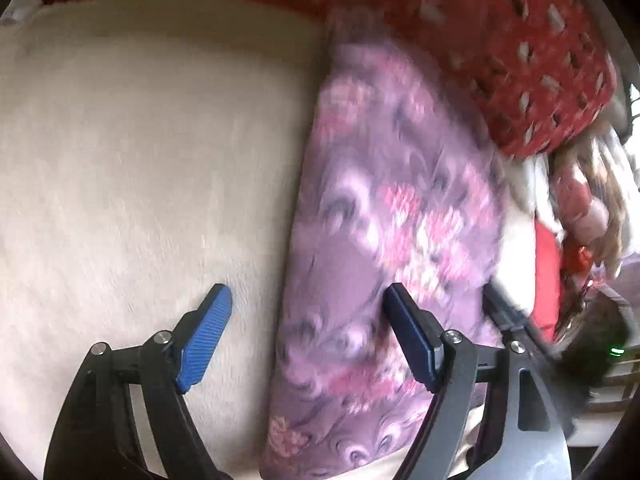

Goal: Fold small clothes

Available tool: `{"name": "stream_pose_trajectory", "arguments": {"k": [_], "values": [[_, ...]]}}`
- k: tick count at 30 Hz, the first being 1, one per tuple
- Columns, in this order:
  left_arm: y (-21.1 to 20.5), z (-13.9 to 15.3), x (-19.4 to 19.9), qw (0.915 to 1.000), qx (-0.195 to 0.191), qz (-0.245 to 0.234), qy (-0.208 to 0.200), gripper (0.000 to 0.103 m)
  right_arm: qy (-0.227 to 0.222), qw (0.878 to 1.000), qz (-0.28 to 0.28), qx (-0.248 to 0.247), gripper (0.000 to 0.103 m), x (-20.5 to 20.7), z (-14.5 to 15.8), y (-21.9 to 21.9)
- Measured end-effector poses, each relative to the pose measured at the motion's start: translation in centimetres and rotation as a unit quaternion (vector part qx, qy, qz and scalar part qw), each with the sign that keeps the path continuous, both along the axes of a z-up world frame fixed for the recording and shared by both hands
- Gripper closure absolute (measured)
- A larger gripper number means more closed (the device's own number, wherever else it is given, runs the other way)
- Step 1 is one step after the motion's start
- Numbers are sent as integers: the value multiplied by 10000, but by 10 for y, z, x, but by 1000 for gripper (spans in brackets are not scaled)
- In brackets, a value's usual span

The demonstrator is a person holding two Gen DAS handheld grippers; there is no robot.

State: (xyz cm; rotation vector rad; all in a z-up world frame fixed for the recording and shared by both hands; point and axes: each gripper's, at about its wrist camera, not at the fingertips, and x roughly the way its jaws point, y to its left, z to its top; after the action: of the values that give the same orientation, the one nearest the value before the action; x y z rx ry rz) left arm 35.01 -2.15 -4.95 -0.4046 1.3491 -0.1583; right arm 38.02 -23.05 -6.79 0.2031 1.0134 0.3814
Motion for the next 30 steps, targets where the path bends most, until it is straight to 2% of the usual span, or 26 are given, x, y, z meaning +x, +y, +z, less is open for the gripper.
{"name": "stream_pose_trajectory", "arguments": {"k": [1, 3, 4, 5, 6, 8, 11, 12, 16, 18, 20, 21, 22, 24, 25, 27, 30], "values": [[2, 4, 0, 10000, -63, 15, -44, 24, -47, 10000, 4, 2, 69, -3, 6, -1], [12, 10, -1, 9994, -341, 100, -9, 24, 86, 9988, -199, 447, 68, -3, 15, -18], [20, 11, 0, 9980, -600, 173, 26, 24, 67, 9966, -388, 729, 65, -3, 18, -32], [25, 11, 1, 9969, -744, 232, 65, 24, 101, 9933, -647, 953, 55, -4, 17, -49], [30, 8, 4, 9951, -921, 314, 161, 24, 191, 9900, -861, 1103, 49, -5, 12, -60], [33, 0, 5, 9920, -1169, 358, 318, 24, 416, 9817, -1186, 1431, 49, -7, -5, -80], [17, -13, 9, 9892, -1370, 302, 421, 21, 631, 9702, -987, 2120, 49, -1, -25, -76], [11, -13, 11, 9897, -1357, 259, 382, 18, 677, 9695, -908, 2176, 48, 6, -29, -70], [-6, -10, 19, 9882, -1477, 70, 396, 18, 409, 9713, -759, 2217, 27, 24, -27, -56], [-6, -9, 18, 9895, -1371, 79, 455, 18, 436, 9735, -735, 2123, 26, 35, -24, -46], [-8, -7, 17, 9909, -1266, 113, 450, 18, 413, 9802, -577, 1851, 40, 34, -20, -36], [-5, -5, 14, 9916, -1215, 156, 423, 22, 354, 9854, -510, 1588, 54, 31, -16, -32], [-9, -3, 14, 9932, -1094, 172, 373, 36, 257, 9889, -486, 1377, 63, 25, -14, -33], [-13, 1, 13, 9965, -774, 93, 304, 58, 139, 9891, -595, 1337, 79, 17, -7, -39], [-12, 4, 11, 9971, -718, 34, 239, 67, 110, 9888, -657, 1339, 82, 13, -5, -43], [-11, 15, 5, 9980, -625, -87, 52, 76, -45, 9913, -646, 1142, 84, 7, 8, -38], [-5, 28, -3, 9979, -619, -148, -107, 78, -309, 9940, -611, 854, 85, -2, 35, -20]]}}
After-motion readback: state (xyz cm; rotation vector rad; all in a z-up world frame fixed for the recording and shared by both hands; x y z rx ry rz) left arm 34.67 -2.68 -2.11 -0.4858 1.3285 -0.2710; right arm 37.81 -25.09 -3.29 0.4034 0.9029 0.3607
